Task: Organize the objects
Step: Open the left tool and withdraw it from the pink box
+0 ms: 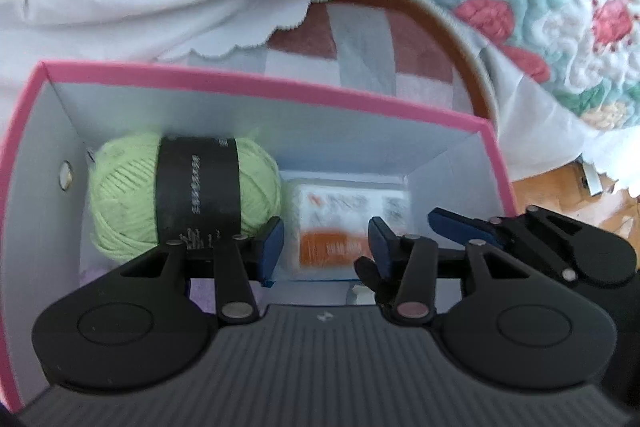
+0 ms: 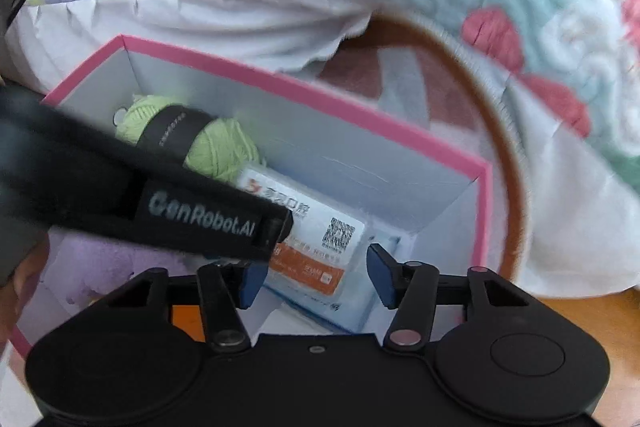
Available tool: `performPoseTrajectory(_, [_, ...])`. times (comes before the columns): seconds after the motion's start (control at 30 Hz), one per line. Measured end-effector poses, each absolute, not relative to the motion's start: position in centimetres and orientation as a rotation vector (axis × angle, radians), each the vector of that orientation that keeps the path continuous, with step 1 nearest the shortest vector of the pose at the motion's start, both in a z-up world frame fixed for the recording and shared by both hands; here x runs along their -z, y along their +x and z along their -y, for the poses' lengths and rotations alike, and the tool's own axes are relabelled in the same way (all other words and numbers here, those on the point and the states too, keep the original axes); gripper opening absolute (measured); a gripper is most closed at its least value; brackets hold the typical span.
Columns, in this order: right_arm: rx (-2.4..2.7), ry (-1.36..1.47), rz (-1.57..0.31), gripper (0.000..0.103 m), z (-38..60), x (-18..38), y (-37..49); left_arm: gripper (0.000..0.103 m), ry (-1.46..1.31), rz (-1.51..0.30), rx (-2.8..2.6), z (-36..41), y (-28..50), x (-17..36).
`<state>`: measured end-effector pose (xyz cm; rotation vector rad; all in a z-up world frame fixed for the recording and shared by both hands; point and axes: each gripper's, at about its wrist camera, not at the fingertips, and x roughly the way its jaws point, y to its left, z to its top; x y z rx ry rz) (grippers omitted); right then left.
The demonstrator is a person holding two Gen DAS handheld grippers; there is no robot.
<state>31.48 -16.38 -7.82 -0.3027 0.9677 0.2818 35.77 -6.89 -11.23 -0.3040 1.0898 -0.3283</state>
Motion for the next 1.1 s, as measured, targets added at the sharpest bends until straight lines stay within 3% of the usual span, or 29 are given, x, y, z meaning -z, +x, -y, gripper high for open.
performPoseTrajectory(0.63, [-0.348, -0.037, -0.841, 0.062, 21.6, -3.3, 21.9, 0.049, -0.134, -1.039, 0.321, 5.4, 27.1, -0.3])
performPoseTrajectory(1.1, [-0.300, -0.060, -0.798, 0.071, 22.1, -9.9, 13.7, 0.052, -0.085, -1.037, 0.277, 1.9, 18.6, -7.4])
